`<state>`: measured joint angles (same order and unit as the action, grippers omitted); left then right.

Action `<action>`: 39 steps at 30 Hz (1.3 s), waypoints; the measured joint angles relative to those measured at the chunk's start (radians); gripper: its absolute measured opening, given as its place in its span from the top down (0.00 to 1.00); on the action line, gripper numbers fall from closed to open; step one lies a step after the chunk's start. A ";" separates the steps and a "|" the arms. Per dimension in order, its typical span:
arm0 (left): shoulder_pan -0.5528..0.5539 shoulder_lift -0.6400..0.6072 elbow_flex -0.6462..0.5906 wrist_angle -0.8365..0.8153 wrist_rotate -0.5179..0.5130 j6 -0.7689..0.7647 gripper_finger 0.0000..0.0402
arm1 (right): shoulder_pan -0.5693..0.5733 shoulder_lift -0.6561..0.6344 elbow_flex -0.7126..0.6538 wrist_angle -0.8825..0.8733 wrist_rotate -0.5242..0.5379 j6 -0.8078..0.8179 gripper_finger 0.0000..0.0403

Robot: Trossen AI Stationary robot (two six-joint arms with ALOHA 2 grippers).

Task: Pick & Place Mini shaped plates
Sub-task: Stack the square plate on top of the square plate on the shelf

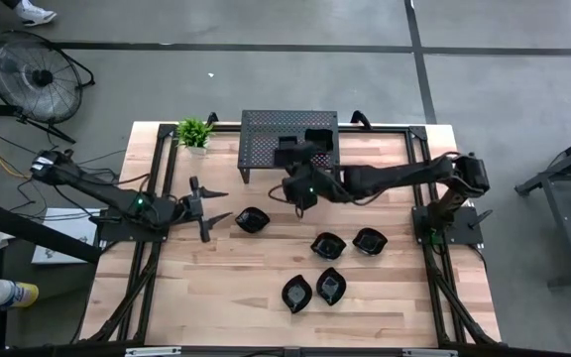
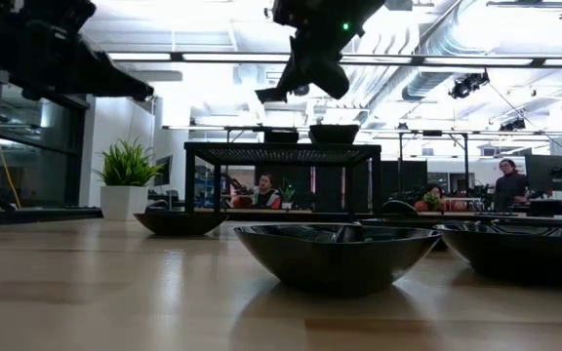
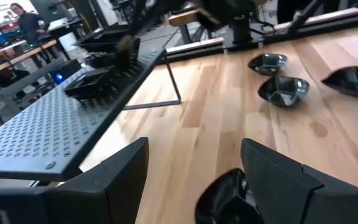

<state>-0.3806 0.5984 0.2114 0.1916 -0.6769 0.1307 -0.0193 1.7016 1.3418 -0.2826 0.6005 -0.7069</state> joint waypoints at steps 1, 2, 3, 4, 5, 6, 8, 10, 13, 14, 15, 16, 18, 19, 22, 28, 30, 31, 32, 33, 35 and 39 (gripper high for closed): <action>-0.013 0.000 -0.007 0.003 -0.011 -0.002 0.38 | -0.014 0.000 0.000 -0.003 -0.005 -0.001 1.00; -0.027 0.000 -0.015 0.006 -0.025 -0.004 0.38 | -0.027 0.000 0.000 -0.004 -0.006 -0.007 1.00; -0.042 0.000 -0.026 0.013 -0.043 -0.004 0.38 | -0.040 0.000 0.000 -0.005 -0.006 -0.013 1.00; -0.057 0.000 -0.038 0.030 -0.060 -0.004 0.38 | -0.052 0.000 0.000 -0.005 -0.008 -0.020 1.00; -0.071 0.000 -0.049 0.049 -0.071 -0.003 0.38 | -0.064 0.000 0.000 -0.005 -0.015 -0.029 1.00; -0.085 0.000 -0.057 0.067 -0.077 -0.002 0.38 | -0.077 0.000 0.000 -0.005 -0.031 -0.036 1.00; -0.111 0.000 -0.072 0.094 -0.098 -0.001 0.38 | -0.104 0.000 0.000 -0.006 -0.084 -0.042 1.00; -0.136 0.000 -0.082 0.104 -0.120 -0.001 0.38 | -0.127 0.000 0.000 -0.014 -0.141 -0.053 1.00; -0.167 0.000 -0.089 0.106 -0.149 -0.004 0.38 | -0.152 0.000 0.000 -0.016 -0.162 -0.066 1.00; -0.177 0.000 -0.090 0.105 -0.156 -0.003 0.38 | -0.159 0.000 0.000 -0.016 -0.163 -0.074 1.00; -0.186 0.000 -0.090 0.105 -0.163 -0.003 0.38 | -0.165 0.000 0.000 -0.016 -0.166 -0.081 1.00; -0.194 0.000 -0.090 0.106 -0.167 -0.004 0.38 | -0.171 0.000 0.000 -0.016 -0.174 -0.086 1.00; -0.206 0.000 -0.090 0.105 -0.179 -0.004 0.38 | -0.185 0.000 0.000 -0.016 -0.217 -0.087 1.00; -0.212 0.000 -0.090 0.105 -0.185 -0.004 0.38 | -0.192 0.000 0.000 -0.016 -0.243 -0.087 1.00; -0.218 0.000 -0.090 0.105 -0.197 -0.004 0.38 | -0.208 0.000 0.000 -0.016 -0.273 -0.087 1.00; -0.216 0.000 -0.090 0.106 -0.197 -0.006 0.38 | -0.234 0.000 0.000 -0.013 -0.305 -0.111 1.00; -0.216 0.000 -0.090 0.105 -0.197 -0.007 0.38 | -0.244 0.000 0.000 -0.016 -0.341 -0.108 1.00; -0.216 0.000 -0.090 0.106 -0.197 -0.007 0.38 | -0.250 0.000 0.000 -0.016 -0.350 -0.102 1.00; -0.216 0.000 -0.090 0.106 -0.197 -0.007 0.38 | -0.253 0.000 0.000 -0.016 -0.356 -0.098 1.00; -0.216 0.000 -0.090 0.106 -0.197 -0.008 0.38 | -0.256 0.000 0.000 -0.016 -0.357 -0.097 1.00; -0.216 0.000 -0.090 0.105 -0.197 -0.008 0.38 | -0.261 0.000 0.000 -0.015 -0.365 -0.097 1.00; -0.216 0.000 -0.090 0.105 -0.197 -0.008 0.38 | -0.277 0.000 0.000 -0.015 -0.419 -0.069 1.00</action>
<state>-0.5967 0.5987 0.1211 0.2970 -0.8738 0.1223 -0.2959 1.7020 1.3418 -0.2975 0.1817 -0.7760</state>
